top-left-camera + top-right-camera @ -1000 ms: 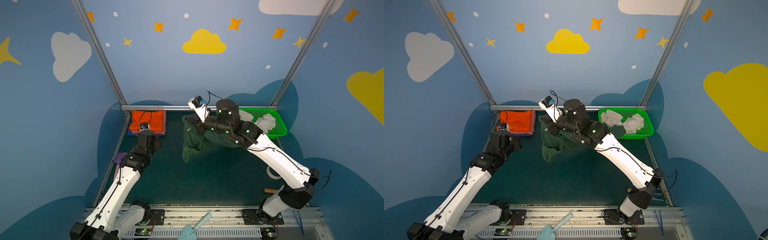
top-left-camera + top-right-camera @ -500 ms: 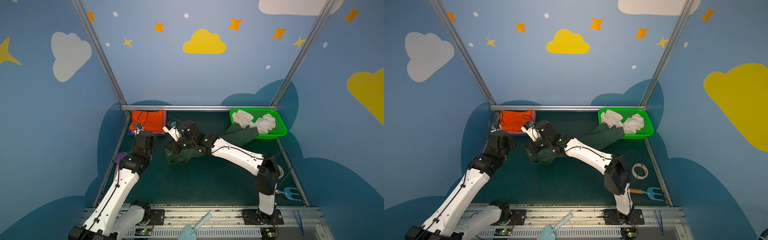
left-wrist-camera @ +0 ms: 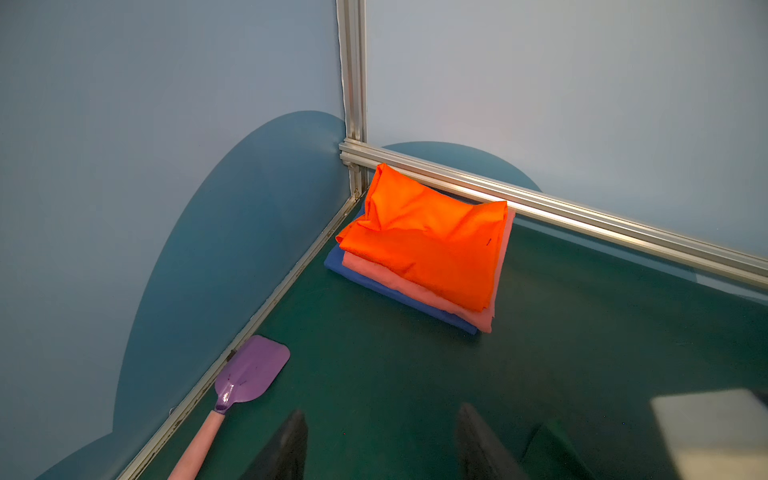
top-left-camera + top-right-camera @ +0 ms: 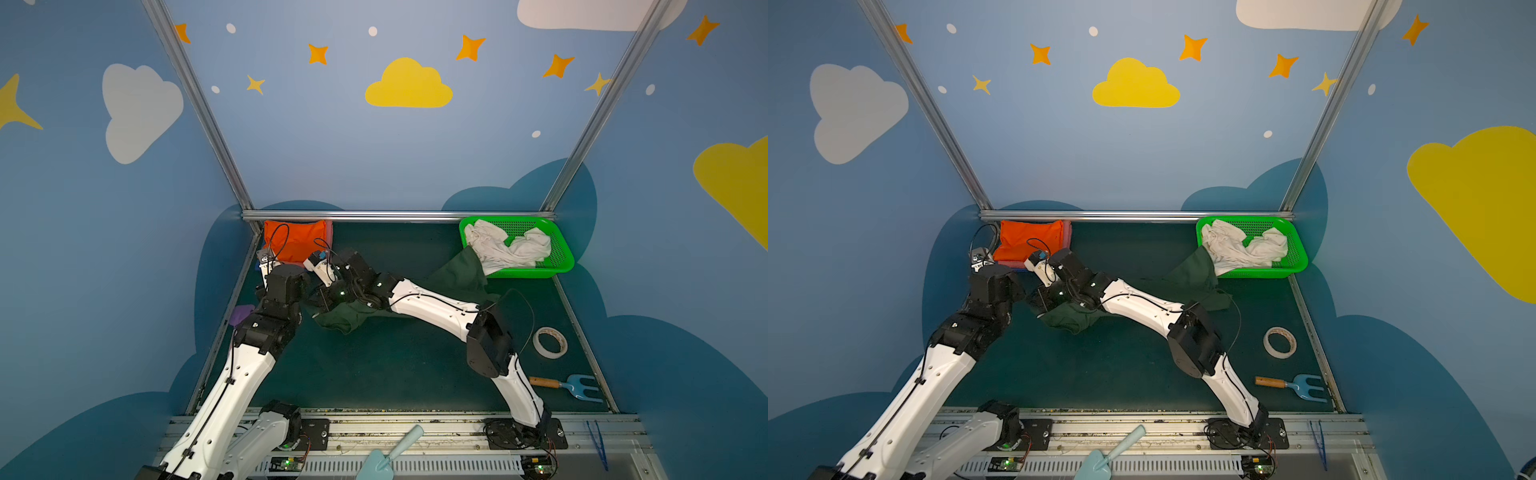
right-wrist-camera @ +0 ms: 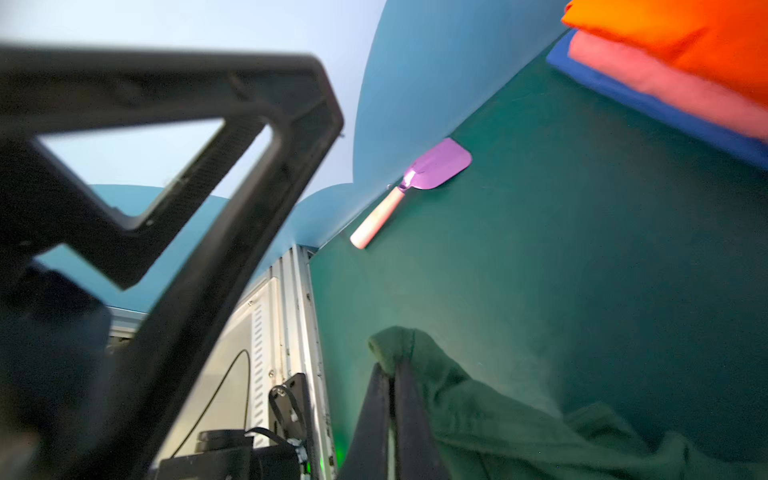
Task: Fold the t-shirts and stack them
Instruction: 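Swing the right gripper toward the left arm, laying the shirt on the table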
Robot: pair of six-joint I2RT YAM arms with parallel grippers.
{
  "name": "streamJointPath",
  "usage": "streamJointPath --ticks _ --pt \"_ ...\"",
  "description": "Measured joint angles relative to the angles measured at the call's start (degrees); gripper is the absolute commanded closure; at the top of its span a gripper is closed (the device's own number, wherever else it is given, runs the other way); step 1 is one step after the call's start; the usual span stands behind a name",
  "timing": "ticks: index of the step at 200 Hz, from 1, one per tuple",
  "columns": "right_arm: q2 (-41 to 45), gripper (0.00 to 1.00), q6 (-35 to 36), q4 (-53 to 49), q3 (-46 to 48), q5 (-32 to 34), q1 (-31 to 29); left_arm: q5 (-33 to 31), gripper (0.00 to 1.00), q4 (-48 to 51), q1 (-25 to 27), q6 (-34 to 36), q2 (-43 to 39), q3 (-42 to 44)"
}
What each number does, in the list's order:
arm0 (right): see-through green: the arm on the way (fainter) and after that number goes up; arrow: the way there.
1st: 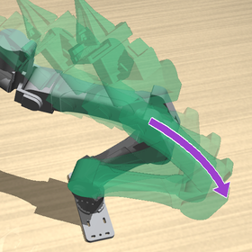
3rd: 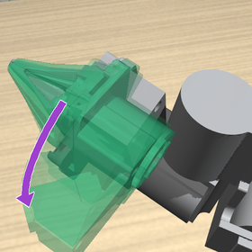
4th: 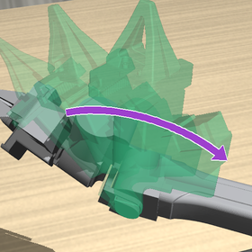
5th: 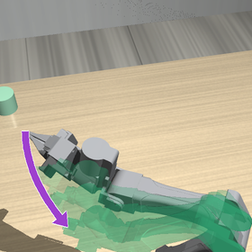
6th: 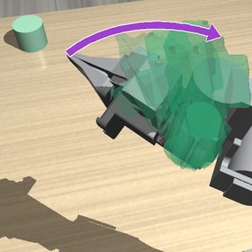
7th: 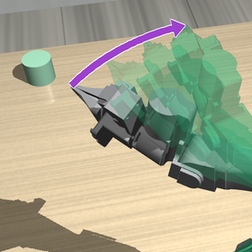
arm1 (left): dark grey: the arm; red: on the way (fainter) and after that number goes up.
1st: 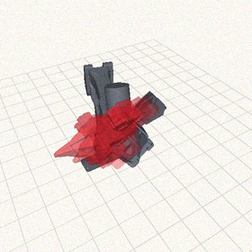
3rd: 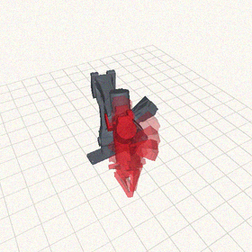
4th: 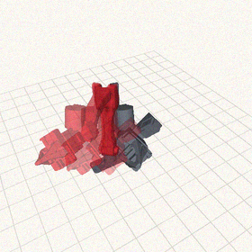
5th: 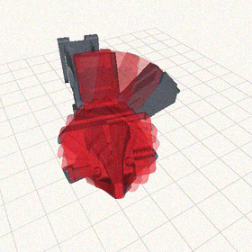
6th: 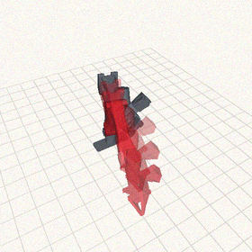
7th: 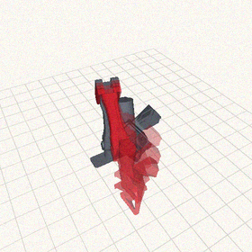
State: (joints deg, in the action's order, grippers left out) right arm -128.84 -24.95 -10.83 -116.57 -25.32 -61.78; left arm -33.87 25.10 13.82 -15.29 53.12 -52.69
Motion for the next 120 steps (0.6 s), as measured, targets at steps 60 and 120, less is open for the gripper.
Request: streamJointPath --ticks 60,120 --pt "-3.65 0.45 -1.55 -0.50 -4.39 -3.10 -0.35 -0.57 0.34 -0.07 -0.22 -0.04 0.00 0.07" --pt "0.17 0.36 3.61 -4.26 0.52 -2.10 0.63 -0.61 0.29 -0.50 -0.31 -0.07 -0.33 0.24"
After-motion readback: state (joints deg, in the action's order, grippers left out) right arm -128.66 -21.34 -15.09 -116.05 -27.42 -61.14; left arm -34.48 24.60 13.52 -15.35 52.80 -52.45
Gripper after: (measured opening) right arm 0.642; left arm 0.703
